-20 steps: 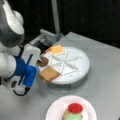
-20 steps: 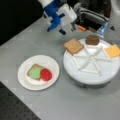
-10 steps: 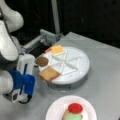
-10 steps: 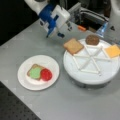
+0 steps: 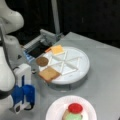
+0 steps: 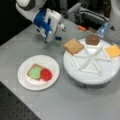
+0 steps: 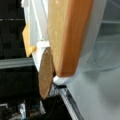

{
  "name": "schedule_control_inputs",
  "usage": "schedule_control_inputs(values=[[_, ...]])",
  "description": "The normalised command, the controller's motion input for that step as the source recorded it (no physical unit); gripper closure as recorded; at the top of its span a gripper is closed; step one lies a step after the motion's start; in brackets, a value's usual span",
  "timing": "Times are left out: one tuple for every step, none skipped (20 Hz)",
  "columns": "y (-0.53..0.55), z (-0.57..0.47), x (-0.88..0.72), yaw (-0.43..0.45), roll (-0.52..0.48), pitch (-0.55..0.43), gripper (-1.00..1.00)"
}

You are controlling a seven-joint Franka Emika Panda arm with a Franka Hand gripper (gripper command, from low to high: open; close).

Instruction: Ingredient selection for cheeseburger or sandwich

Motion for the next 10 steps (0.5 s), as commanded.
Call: schedule_control_inputs(values=[[-0.02,-0.08,0.23,0.08,0.41,0.003,-1.0],[0.03,-0.05,0.2,0.074,0.387,-0.007,-1.0],[0.05,-0.04,0.18,0.073,0.362,-0.016,-1.0],[0.04,-0.02,0.18,0.074,0.335,-0.028,-1.0],[0.05,-0.01,0.17,0.001,0.36,0.016,-1.0],[0.05,-0.01,0.16,-0.018,0.35,0.022,-1.0],[0.07,-0.01,0.15,-0.05,0.344,0.027,-1.0],[0.09,-0.02,0.14,-0.107,0.351,0.033,-1.0],[0.09,-0.02,0.14,-0.121,0.338,0.032,-1.0],[0.11,-0.03,0.13,-0.149,0.336,0.037,-1.0]])
